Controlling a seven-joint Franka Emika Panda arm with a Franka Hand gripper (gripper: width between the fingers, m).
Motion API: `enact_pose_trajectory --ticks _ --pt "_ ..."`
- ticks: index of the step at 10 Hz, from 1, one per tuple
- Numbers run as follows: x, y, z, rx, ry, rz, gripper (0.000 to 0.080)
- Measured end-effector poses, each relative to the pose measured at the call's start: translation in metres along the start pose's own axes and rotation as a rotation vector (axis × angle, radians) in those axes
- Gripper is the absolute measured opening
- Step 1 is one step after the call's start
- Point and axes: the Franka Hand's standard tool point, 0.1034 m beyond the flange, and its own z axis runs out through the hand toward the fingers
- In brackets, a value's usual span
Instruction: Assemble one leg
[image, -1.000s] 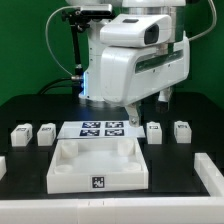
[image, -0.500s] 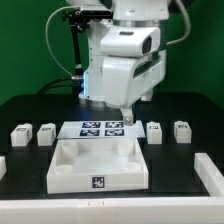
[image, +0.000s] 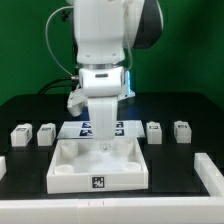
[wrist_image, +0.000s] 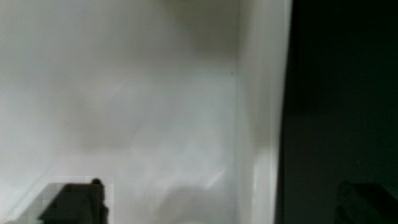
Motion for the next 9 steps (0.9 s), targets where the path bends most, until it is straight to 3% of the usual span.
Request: enact_pose_trajectory --ticks 3,6,7,8,9 --pt "-0.0055 -0.0019 0.0085 0.010 0.005 0.017 0.0650" --pt "-0.0057 -0.0026 0.0092 0.012 0.005 0.017 0.0257" --pt "-0.0057 -0.0028 0.0093 0.012 0.005 0.017 0.0257" --pt "-0.0056 -0.0028 0.0093 0.012 0.005 0.017 0.0072" --pt "-0.0057 -0.0001 0.0078 0.000 0.005 0.017 0.0060"
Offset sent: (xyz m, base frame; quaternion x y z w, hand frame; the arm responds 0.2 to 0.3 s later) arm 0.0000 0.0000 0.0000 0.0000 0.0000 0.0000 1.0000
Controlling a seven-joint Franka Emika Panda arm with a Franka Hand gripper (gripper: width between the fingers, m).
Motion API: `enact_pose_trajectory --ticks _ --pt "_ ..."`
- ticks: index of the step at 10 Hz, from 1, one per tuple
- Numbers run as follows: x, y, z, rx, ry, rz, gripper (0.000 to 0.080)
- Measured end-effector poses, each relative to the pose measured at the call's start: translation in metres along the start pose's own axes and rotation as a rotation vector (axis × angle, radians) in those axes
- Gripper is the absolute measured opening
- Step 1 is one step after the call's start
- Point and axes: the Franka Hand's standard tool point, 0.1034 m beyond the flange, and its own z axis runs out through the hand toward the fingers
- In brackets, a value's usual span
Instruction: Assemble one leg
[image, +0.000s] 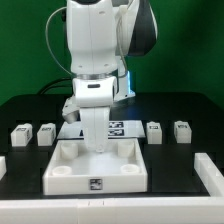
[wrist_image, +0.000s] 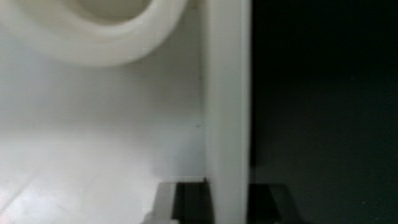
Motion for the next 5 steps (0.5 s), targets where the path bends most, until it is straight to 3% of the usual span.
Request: enact_pose_trajectory --ticks 5 --pt "0.0000 0.0008 -0.0003 -0.004 0.000 0.000 0.0060"
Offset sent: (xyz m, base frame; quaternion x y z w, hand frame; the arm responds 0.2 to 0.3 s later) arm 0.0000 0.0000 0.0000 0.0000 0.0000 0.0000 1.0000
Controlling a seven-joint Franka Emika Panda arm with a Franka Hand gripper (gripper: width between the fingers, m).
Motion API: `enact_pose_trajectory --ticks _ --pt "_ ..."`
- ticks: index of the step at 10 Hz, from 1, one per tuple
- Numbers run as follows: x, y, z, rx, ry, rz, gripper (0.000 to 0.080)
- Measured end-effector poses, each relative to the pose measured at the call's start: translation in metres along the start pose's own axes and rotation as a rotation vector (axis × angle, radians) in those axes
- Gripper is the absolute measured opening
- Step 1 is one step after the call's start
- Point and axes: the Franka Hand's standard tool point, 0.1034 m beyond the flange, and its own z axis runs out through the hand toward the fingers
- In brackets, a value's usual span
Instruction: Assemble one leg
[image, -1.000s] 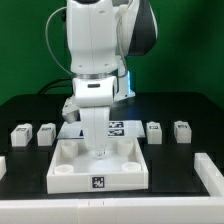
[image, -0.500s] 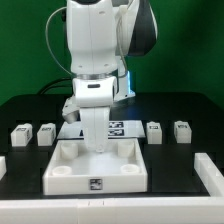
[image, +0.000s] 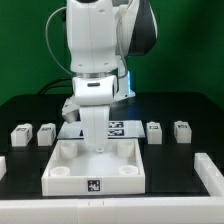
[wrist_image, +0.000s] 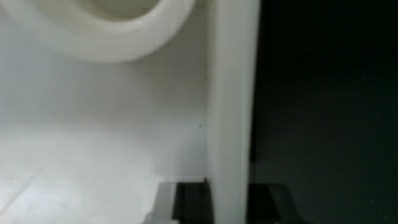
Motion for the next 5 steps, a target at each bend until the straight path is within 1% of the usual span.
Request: enact_pose_trajectory --ticks 1,2,3,5 --pt "0.000 0.000 0.000 0.000 0.000 0.000 0.0060" --pt "0.003 0.003 0.000 -0.005 0.001 -0.006 0.0060" --pt "0.014 0.013 0.000 -0.017 0.010 -0.025 0.0060" --pt "0.039 0.029 0.001 -0.032 0.029 -0.047 0.0060"
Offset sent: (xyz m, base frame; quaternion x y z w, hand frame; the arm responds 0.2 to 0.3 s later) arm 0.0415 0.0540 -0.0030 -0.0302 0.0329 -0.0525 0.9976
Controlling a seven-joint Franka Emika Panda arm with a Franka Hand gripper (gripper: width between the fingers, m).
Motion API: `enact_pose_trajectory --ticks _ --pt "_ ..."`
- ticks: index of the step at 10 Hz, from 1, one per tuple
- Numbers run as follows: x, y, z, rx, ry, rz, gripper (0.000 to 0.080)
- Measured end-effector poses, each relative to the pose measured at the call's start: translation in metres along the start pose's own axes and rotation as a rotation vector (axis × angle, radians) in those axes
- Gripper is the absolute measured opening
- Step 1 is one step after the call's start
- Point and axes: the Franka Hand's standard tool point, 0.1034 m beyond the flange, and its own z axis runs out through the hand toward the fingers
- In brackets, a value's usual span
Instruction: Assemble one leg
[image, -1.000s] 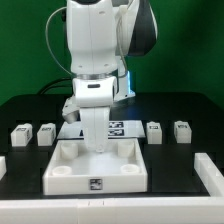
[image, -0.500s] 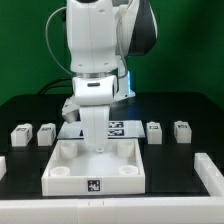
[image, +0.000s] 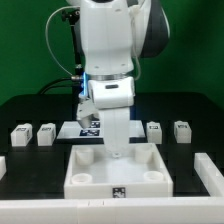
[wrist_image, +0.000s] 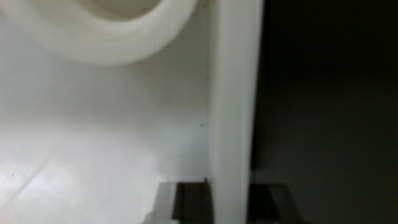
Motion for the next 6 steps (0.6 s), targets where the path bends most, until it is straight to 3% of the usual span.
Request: enact_pose_trajectory --ticks 3,6 --pt "0.038 0.032 0.001 -0.019 0.021 0.053 0.0060" --pt "0.060 0.033 0.003 0.015 0.020 0.076 0.0060"
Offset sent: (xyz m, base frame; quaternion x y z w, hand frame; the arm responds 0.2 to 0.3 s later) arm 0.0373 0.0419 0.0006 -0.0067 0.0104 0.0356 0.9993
